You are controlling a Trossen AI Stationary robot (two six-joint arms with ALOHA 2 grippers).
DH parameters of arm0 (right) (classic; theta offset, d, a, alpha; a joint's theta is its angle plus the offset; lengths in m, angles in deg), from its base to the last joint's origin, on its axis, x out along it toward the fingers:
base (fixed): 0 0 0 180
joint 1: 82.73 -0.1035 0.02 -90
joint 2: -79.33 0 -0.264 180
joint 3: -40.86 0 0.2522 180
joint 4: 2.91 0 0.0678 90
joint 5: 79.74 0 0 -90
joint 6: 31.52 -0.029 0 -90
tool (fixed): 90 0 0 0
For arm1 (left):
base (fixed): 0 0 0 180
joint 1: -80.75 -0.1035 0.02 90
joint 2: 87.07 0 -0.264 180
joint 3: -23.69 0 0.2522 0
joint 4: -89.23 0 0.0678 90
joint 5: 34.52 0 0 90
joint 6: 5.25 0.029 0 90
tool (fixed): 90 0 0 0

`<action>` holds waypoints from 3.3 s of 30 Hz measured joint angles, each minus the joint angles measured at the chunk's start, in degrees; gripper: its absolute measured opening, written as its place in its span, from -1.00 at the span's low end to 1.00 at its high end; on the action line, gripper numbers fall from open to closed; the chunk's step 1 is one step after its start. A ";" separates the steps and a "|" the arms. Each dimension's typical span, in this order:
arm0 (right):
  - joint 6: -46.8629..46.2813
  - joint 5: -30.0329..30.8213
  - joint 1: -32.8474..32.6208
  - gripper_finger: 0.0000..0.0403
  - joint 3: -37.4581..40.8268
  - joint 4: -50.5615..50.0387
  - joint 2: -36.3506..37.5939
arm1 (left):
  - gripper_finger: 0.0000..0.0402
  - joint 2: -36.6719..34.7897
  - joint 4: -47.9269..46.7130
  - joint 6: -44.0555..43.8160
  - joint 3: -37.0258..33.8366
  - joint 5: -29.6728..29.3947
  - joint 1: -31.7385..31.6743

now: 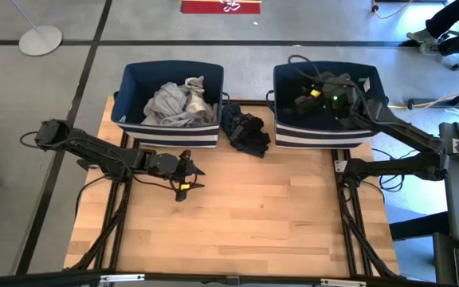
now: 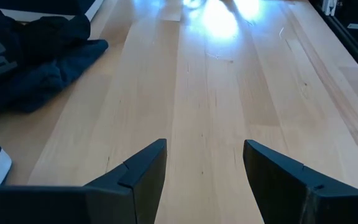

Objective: Sort clothes
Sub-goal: Put the black shorts into the right blue bin, then put the black underwear into the right blue bin

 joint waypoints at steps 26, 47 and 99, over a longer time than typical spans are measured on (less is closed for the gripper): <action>2.29 -17.16 -20.88 0.31 -4.00 6.34 -12.16 | 0.00 0.00 -0.01 1.09 0.00 0.00 0.00; 24.33 -11.54 -23.34 0.31 -3.89 15.52 -39.57 | 0.00 0.04 -1.28 0.41 0.00 0.00 0.02; 23.93 -14.85 -21.47 -0.88 -3.91 15.74 -43.70 | 0.00 0.04 -1.72 0.01 0.02 0.00 0.02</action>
